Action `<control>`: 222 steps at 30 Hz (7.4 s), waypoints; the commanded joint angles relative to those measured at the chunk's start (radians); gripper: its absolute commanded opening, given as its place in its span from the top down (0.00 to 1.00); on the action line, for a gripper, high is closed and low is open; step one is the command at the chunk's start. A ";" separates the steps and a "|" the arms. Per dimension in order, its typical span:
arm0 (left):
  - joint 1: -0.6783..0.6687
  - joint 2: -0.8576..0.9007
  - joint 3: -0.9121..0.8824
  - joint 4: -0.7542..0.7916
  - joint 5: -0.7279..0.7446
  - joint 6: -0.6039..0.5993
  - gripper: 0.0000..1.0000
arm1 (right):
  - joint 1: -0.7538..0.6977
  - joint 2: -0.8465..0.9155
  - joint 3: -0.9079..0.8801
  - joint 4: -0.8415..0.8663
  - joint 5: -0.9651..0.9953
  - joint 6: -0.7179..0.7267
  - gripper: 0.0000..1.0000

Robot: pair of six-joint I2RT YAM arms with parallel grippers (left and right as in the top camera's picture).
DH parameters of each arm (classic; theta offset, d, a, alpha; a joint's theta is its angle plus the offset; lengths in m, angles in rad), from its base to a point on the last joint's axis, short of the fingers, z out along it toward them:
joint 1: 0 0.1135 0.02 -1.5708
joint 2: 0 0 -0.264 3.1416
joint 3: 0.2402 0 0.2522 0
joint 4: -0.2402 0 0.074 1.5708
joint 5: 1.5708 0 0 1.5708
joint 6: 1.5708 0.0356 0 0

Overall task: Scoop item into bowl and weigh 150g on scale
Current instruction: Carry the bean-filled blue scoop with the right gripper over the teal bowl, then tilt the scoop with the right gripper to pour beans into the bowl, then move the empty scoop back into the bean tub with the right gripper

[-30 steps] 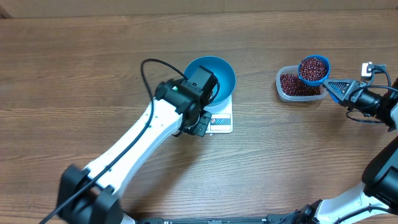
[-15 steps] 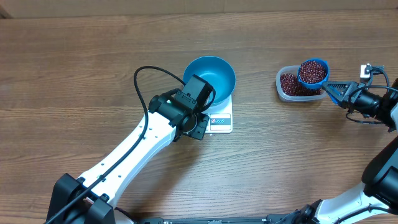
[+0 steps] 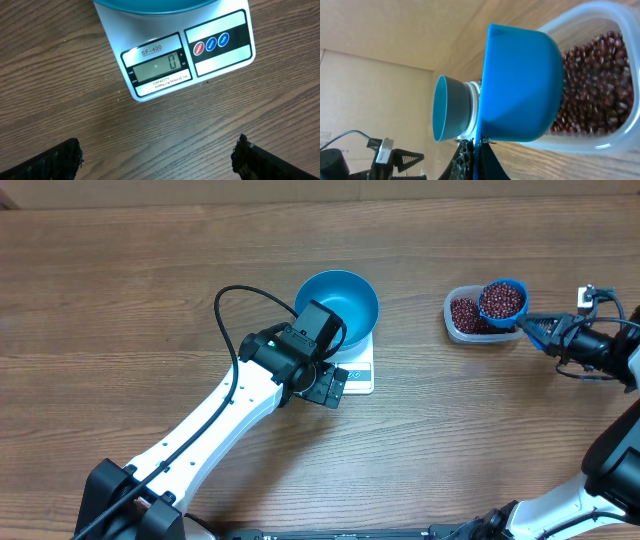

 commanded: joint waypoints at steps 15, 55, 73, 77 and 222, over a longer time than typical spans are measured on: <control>-0.001 -0.001 -0.014 0.001 -0.019 0.002 0.00 | -0.001 0.001 0.289 -0.482 -0.024 -0.272 0.96; -0.001 -0.001 -0.014 0.001 -0.019 0.002 0.00 | 0.646 0.001 0.361 -0.076 -0.032 0.010 0.96; -0.001 -0.001 -0.014 0.001 -0.019 0.002 0.00 | 0.762 0.001 0.360 0.108 0.308 0.141 0.96; -0.001 -0.001 -0.014 0.001 -0.019 0.002 0.00 | 0.794 0.001 0.360 0.109 0.378 0.069 0.96; -0.001 -0.001 -0.014 0.001 -0.019 0.002 0.00 | 0.936 -0.001 0.621 0.038 0.838 -0.045 0.96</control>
